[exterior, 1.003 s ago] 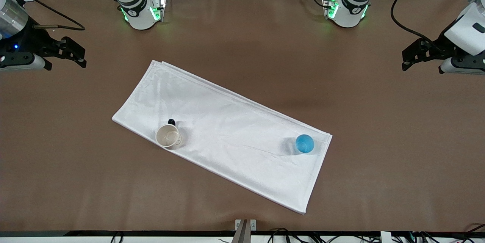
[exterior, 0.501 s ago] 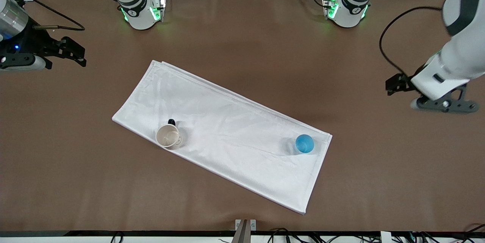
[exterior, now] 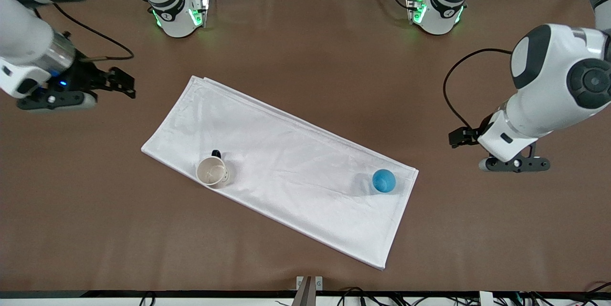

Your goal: Place blue cup into white mug on table

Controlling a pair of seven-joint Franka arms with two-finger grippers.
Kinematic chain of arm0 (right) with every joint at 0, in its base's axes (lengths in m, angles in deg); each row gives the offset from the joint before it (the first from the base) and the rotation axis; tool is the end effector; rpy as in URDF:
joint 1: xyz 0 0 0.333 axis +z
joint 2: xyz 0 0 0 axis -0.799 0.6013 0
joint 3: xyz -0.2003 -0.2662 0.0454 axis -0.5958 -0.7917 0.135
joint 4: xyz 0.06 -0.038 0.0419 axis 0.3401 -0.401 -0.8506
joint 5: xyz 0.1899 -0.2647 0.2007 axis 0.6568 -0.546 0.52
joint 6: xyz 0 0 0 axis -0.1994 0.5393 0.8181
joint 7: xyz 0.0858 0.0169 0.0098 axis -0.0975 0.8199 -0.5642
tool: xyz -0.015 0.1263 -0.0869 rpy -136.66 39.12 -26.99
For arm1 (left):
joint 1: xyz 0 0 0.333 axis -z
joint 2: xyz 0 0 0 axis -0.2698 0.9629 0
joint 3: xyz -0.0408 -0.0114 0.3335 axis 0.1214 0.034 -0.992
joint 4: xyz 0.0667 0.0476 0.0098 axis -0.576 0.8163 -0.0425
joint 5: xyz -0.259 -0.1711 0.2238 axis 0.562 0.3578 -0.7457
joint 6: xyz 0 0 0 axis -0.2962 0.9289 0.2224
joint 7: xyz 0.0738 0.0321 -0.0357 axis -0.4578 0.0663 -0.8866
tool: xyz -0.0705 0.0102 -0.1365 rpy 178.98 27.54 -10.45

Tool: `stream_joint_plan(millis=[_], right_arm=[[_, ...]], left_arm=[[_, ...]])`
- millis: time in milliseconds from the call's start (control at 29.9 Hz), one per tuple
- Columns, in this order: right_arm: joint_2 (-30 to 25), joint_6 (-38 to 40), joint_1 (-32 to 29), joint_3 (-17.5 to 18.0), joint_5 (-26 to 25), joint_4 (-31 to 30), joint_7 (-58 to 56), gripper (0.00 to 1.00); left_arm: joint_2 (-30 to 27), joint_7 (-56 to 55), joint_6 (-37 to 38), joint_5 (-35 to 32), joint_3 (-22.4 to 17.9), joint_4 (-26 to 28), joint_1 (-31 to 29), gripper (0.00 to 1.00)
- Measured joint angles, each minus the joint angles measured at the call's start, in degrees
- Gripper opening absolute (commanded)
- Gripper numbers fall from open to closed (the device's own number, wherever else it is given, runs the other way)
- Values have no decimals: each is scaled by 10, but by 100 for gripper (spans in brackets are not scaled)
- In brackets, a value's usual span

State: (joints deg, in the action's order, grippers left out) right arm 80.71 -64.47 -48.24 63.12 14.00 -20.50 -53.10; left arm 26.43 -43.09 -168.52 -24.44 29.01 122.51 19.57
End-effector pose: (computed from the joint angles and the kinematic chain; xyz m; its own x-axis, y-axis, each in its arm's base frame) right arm 0.5322 0.0884 0.5139 0.9972 0.0668 -0.0335 0.0655 -0.9971 -0.0387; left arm 0.6355 -0.1347 0.4384 0.9985 -0.0133 -0.0531 -0.0122 -0.9997 0.0208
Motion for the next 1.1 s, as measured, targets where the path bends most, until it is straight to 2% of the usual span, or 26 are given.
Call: stream_joint_plan(millis=[134,301,435,602,802,1103], right_arm=[[17,-53,3,28,0,-37,47,100],[53,-96,12,51,0,-55,81,100],[87,-130,29,53,-2,-59,120,100],[132,-175,51,54,-31,-61,153,100],[189,-240,64,53,-43,-63,176,100],[255,-314,79,53,-80,-63,217,88]], left_arm=[[23,-1,-7,6,0,0,4,100],[50,-2,-33,6,0,0,16,100],[61,-4,-73,13,1,0,22,100],[76,-14,-101,44,1,0,26,100],[113,-42,-159,50,1,0,46,100],[173,-48,-230,51,2,0,62,100]])
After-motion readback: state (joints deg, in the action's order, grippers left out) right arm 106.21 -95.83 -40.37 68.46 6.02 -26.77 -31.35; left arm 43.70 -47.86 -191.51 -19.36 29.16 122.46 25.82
